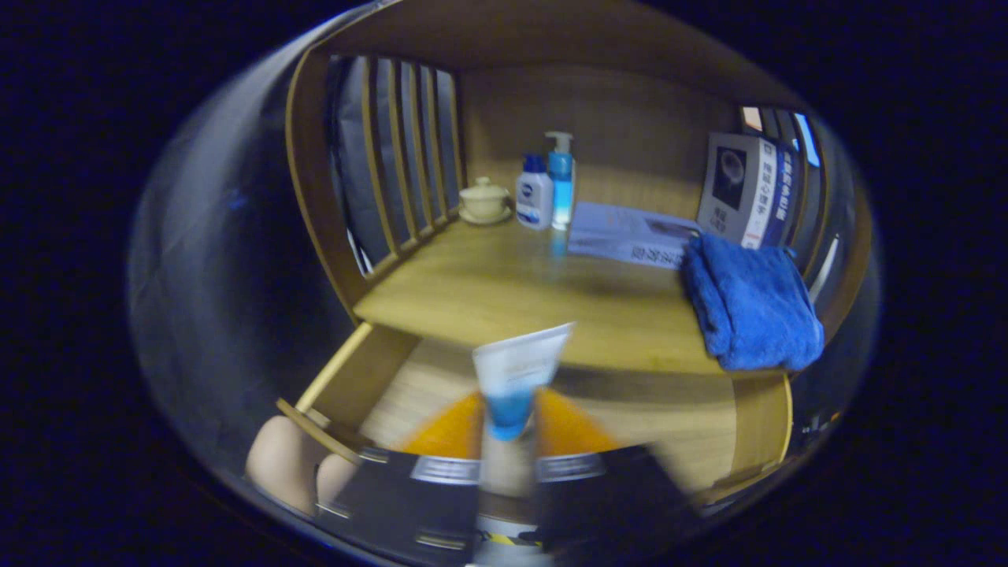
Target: Pull open the drawer, take out the items inside it, and place them on the countertop above the cabinet.
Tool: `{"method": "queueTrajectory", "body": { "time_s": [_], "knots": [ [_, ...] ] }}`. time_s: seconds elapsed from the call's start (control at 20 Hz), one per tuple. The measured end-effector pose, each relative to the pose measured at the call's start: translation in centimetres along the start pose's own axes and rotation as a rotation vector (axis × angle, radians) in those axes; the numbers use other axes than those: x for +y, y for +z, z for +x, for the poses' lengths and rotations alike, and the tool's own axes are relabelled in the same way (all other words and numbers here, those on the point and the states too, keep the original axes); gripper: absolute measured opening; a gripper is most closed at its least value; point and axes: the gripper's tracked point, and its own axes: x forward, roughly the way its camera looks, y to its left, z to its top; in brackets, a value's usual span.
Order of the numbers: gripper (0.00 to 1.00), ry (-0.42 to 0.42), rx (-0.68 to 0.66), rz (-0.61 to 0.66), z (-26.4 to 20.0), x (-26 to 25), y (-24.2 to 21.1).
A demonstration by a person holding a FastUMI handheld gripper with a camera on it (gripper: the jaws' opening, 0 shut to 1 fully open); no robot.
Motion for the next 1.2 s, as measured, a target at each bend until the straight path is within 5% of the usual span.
{"method": "queueTrajectory", "body": {
  "time_s": [0.05, 0.6, 1.2],
  "knots": [
    [0.02, 0.023, -0.021, 0.04, -0.3, -0.3, 1.8],
    [0.05, 0.077, 0.075, 0.051, 1.7, -1.5, -0.4],
    [0.05, 0.086, 0.234, -0.113, 2.0, -2.0, -5.4]
  ]
}}
